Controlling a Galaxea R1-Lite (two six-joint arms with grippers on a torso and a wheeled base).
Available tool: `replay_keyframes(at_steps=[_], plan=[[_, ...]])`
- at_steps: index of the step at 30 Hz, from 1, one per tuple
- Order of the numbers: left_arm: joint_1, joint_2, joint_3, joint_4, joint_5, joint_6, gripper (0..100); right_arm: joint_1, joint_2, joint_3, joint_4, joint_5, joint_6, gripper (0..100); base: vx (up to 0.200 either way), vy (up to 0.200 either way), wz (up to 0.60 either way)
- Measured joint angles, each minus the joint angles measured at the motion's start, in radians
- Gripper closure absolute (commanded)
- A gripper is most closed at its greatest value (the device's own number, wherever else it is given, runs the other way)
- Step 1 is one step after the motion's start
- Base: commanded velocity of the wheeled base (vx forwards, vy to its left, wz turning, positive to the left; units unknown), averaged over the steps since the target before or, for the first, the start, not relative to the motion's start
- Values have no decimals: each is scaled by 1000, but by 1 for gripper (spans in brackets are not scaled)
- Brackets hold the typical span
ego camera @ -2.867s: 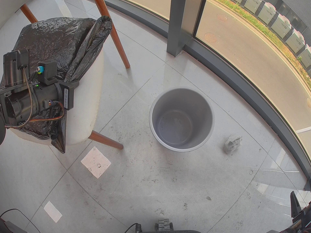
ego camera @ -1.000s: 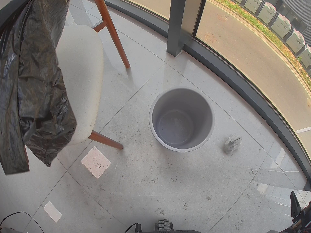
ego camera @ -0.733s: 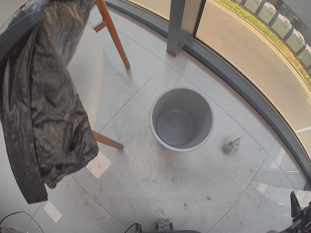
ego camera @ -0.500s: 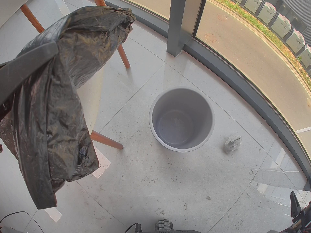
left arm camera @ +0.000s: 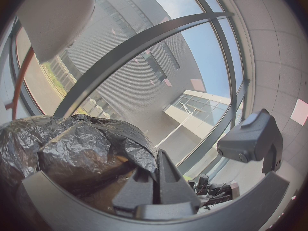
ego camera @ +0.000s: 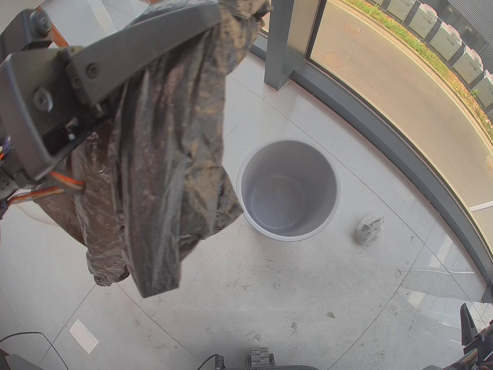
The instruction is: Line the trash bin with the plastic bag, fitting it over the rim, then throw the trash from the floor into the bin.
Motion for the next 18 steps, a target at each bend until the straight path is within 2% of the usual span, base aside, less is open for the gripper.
replay_keyframes(at_steps=[10,15,18], plan=[[-127,142,-66,-120,-6,-29,100,0,0,0,0,0,0,0,0,0,0],[-150,197,-111,-122,-70,-36,100,0,0,0,0,0,0,0,0,0,0],[-154,222,-130,-123,-93,-84,100,0,0,0,0,0,0,0,0,0,0]])
